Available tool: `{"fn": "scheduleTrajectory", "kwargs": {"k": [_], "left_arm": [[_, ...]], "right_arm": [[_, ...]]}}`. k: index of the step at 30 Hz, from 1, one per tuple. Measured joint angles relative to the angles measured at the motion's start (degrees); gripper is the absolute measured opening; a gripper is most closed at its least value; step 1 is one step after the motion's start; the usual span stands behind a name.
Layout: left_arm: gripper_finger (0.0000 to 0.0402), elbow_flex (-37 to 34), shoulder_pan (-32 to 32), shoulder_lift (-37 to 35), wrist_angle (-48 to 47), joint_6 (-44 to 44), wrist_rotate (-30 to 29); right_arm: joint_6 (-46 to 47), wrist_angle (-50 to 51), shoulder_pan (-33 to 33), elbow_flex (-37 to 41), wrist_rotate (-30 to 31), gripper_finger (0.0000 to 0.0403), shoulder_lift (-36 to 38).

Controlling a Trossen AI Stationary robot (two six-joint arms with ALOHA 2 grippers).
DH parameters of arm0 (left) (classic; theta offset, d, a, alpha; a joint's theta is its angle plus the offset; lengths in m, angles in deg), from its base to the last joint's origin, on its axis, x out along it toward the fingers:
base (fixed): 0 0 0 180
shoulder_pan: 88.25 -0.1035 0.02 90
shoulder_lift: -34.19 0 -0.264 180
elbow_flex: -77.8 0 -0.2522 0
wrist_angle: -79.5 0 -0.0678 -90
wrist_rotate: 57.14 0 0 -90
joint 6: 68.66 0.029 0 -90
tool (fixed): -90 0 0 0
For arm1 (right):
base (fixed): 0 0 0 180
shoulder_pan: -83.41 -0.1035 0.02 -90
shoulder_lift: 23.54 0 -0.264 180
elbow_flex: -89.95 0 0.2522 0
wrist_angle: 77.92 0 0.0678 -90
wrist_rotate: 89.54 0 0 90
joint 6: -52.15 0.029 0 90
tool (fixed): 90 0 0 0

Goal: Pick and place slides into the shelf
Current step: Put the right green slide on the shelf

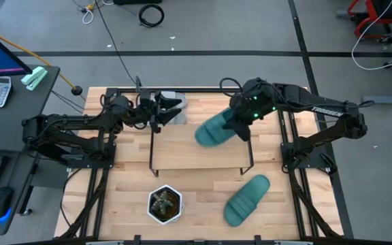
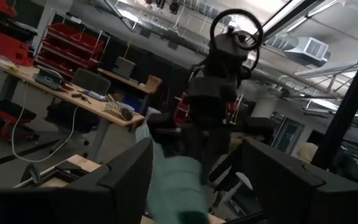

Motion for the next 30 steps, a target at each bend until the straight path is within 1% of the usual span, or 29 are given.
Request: {"fn": "scheduleTrajectory", "kwargs": {"k": [2, 4, 8, 12, 17, 21, 24, 27, 30], "left_arm": [[0.0253, 0.0, -0.02, 0.0, -0.07, -0.06, 0.83], [0.0254, 0.0, -0.02, 0.0, -0.05, -0.54, 1.61], [0.025, 0.0, -0.02, 0.0, -0.22, -2.26, 2.73], [0.0244, -0.02, -0.02, 0.0, -0.42, -2.31, 2.78], [0.0244, -0.02, -0.02, 0.0, -0.57, -2.31, 3.04], [0.0242, -0.02, -0.02, 0.0, -0.56, -2.5, 4.27], [0.0239, -0.04, -0.02, 0.02, -0.55, -3.37, 6.2], [0.0238, -0.04, -0.02, 0.02, -0.55, -5.19, 10.21], [0.0239, -0.07, -0.01, 0.02, -0.54, -6.58, 13.65]], "right_arm": [[-1.46, -0.06, 0.8, 0.0, -7.72, 0.0009, -0.01], [-1.66, -0.05, 1.31, 0.0, -14.1, 0.0009, -0.35], [-2.13, 1.14, 2.09, 0.0, -23.53, 0.0009, -1.2], [-4.68, 2.98, 2.33, 0.0, -29.1, 0.0009, -2.86], [-7.92, 2.99, 2.07, 0.0, -33.2, 0.0009, -6.46], [-11.29, 3.51, 2.09, 0.0, -34.34, 0.0009, -9.86], [-15.28, 6.65, 2.33, -0.15, -34.16, 0.0009, -12.0], [-22.89, 16.13, 2.38, -2.91, -29.95, 0.0009, -14.73], [-31.92, 29.18, 2.42, -8.87, -23.03, 0.0009, -18.56]]}}
